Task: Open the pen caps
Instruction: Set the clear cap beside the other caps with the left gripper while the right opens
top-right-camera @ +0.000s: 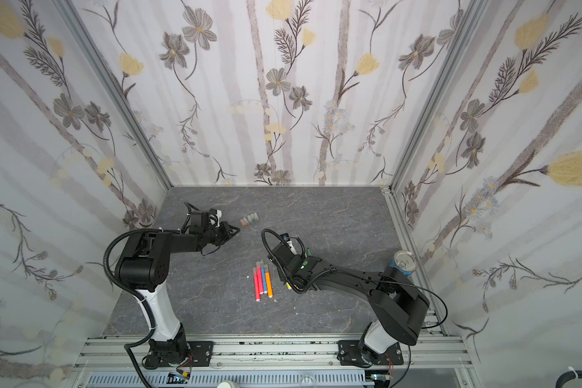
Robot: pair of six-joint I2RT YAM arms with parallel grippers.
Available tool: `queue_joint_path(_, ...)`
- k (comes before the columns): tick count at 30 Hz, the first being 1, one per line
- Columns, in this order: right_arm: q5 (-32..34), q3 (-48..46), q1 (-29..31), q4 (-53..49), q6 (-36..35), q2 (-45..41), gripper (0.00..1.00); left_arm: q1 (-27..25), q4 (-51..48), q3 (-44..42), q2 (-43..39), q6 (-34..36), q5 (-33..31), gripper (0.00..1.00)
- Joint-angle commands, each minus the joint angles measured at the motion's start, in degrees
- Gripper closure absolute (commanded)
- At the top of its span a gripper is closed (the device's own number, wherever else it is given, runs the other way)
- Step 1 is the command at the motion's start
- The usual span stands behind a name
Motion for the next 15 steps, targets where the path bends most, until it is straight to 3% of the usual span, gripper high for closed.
queue_joint_path(1,-0.13,-0.4,0.05,0.4,0.7,-0.4,0.67,0.45,0.8,1.95,1.78,0.38,-0.49,1.0)
queue_joint_path(9,-0.77,-1.62,0.06,1.76,1.15,-0.21,0.67,0.63,-0.36,6.71,5.69,0.07,-0.92,0.97)
queue_joint_path(15,-1.01,-2.47,0.0,2.27,1.44,-0.4,0.67,0.62,-0.98,8.59,7.17,-0.26,-1.51,0.88)
